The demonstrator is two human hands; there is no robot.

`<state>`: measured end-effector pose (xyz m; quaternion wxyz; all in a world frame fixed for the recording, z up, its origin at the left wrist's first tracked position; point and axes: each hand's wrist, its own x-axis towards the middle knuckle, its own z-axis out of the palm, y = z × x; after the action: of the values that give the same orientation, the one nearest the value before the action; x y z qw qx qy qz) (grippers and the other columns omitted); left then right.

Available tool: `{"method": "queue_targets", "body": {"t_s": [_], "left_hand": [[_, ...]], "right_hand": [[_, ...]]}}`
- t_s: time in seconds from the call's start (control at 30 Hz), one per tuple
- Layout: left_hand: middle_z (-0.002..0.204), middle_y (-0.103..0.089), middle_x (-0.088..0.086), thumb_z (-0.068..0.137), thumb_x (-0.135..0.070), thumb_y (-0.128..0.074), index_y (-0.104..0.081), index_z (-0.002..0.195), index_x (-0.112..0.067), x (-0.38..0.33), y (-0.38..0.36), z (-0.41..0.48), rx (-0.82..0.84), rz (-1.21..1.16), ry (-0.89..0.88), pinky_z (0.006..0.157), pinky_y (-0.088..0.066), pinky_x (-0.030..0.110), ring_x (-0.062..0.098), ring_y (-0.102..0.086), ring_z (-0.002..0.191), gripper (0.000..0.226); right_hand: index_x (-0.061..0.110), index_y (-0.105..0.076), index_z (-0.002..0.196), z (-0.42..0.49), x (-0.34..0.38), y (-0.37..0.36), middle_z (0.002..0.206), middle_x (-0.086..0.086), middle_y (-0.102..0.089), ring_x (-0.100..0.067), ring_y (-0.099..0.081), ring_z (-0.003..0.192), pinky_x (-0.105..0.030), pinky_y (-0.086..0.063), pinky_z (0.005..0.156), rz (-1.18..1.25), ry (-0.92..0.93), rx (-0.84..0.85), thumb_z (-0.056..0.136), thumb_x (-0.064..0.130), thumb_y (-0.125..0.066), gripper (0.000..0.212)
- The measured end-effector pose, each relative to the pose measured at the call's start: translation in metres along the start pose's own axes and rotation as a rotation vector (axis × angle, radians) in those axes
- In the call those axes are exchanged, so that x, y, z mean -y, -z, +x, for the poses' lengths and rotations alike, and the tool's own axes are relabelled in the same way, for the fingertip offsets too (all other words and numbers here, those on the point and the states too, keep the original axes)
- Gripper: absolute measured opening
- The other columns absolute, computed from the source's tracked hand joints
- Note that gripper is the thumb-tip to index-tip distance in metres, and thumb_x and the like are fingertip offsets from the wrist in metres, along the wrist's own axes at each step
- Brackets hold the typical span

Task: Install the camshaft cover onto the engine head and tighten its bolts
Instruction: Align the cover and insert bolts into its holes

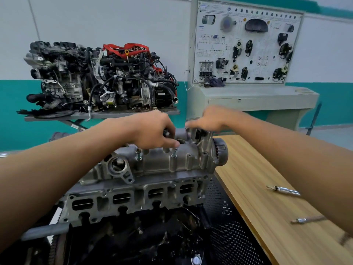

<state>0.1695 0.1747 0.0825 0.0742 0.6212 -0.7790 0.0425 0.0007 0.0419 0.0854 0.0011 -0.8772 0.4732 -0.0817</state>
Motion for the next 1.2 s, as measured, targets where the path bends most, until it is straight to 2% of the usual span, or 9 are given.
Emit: {"method": "queue_targets", "body": {"t_s": [0.03,0.1,0.2,0.27,0.47,0.67,0.87,1.0,1.2], "left_hand": [[0.072,-0.072,-0.008,0.092,-0.053,-0.062,-0.073,0.081,-0.025,0.0,-0.003,0.005,0.018,0.006,0.0,0.054,-0.045,0.019,-0.003,-0.062,0.053,0.032],[0.071,-0.072,-0.007,0.094,-0.053,-0.058,-0.073,0.082,-0.022,0.0,-0.011,0.011,0.045,0.015,-0.005,0.056,-0.042,0.02,0.001,-0.06,0.058,0.037],[0.056,-0.061,-0.011,0.094,-0.052,-0.058,-0.073,0.078,-0.021,0.003,-0.018,0.014,0.041,-0.014,0.0,0.049,-0.034,0.014,0.0,-0.054,0.053,0.039],[0.052,-0.056,-0.01,0.093,-0.054,-0.059,-0.069,0.069,-0.024,0.007,-0.019,0.014,0.038,-0.05,0.0,0.051,-0.034,0.02,0.001,-0.05,0.051,0.04],[0.052,-0.049,-0.008,0.087,-0.067,-0.055,-0.06,0.057,-0.028,0.013,-0.02,0.011,0.04,-0.101,-0.015,0.054,-0.033,0.028,0.007,-0.046,0.052,0.05],[0.071,-0.067,-0.005,0.081,-0.066,-0.065,-0.072,0.075,-0.028,0.019,-0.02,0.012,0.029,-0.114,-0.054,0.061,-0.041,0.028,0.017,-0.06,0.07,0.039],[0.072,-0.069,0.004,0.074,-0.068,-0.068,-0.077,0.081,-0.023,0.019,-0.017,0.011,-0.002,-0.188,-0.071,0.065,-0.047,0.033,0.025,-0.061,0.072,0.046],[0.071,-0.068,0.001,0.074,-0.069,-0.068,-0.077,0.082,-0.023,0.017,-0.019,0.009,0.016,-0.169,-0.056,0.061,-0.042,0.028,0.022,-0.06,0.07,0.047],[0.064,-0.062,-0.002,0.077,-0.066,-0.068,-0.074,0.074,-0.024,0.018,-0.017,0.01,0.011,-0.172,-0.048,0.056,-0.037,0.027,0.015,-0.053,0.061,0.043]], "right_hand": [[0.009,-0.067,0.076,0.001,0.001,-0.006,0.064,-0.007,-0.06,-0.022,-0.055,0.053,-0.025,-0.04,0.053,0.066,-0.023,0.083,0.082,0.069,-0.059,0.061],[0.012,-0.06,0.066,0.004,0.003,-0.015,0.05,-0.003,-0.053,-0.018,-0.043,0.036,-0.018,-0.031,0.04,0.119,-0.038,0.093,0.079,0.054,-0.067,0.045],[0.013,-0.06,0.064,0.006,0.008,-0.013,0.046,0.001,-0.051,-0.015,-0.043,0.031,-0.013,-0.027,0.032,0.144,-0.003,0.086,0.08,0.043,-0.069,0.036],[0.011,-0.061,0.065,0.009,0.008,-0.007,0.042,0.003,-0.051,-0.011,-0.042,0.026,-0.013,-0.027,0.031,0.177,0.005,0.123,0.08,0.041,-0.073,0.035],[0.011,-0.061,0.071,0.016,0.007,-0.001,0.038,0.005,-0.049,-0.009,-0.037,0.03,-0.016,-0.028,0.034,0.279,-0.039,0.225,0.083,0.032,-0.074,0.028],[0.011,-0.061,0.07,0.012,0.011,0.005,0.039,0.004,-0.049,-0.01,-0.035,0.033,-0.018,-0.025,0.036,0.301,-0.071,0.252,0.084,0.03,-0.073,0.026],[0.012,-0.061,0.068,0.009,0.014,0.015,0.042,0.003,-0.05,-0.012,-0.035,0.039,-0.021,-0.025,0.042,0.283,-0.086,0.247,0.083,0.03,-0.072,0.026],[0.012,-0.06,0.07,0.006,0.015,0.01,0.048,0.001,-0.051,-0.012,-0.035,0.04,-0.02,-0.025,0.041,0.276,-0.096,0.268,0.084,0.031,-0.072,0.026],[0.013,-0.059,0.07,0.007,0.016,0.013,0.039,0.005,-0.049,-0.01,-0.035,0.037,-0.018,-0.025,0.038,0.264,-0.102,0.265,0.086,0.031,-0.071,0.027]]}}
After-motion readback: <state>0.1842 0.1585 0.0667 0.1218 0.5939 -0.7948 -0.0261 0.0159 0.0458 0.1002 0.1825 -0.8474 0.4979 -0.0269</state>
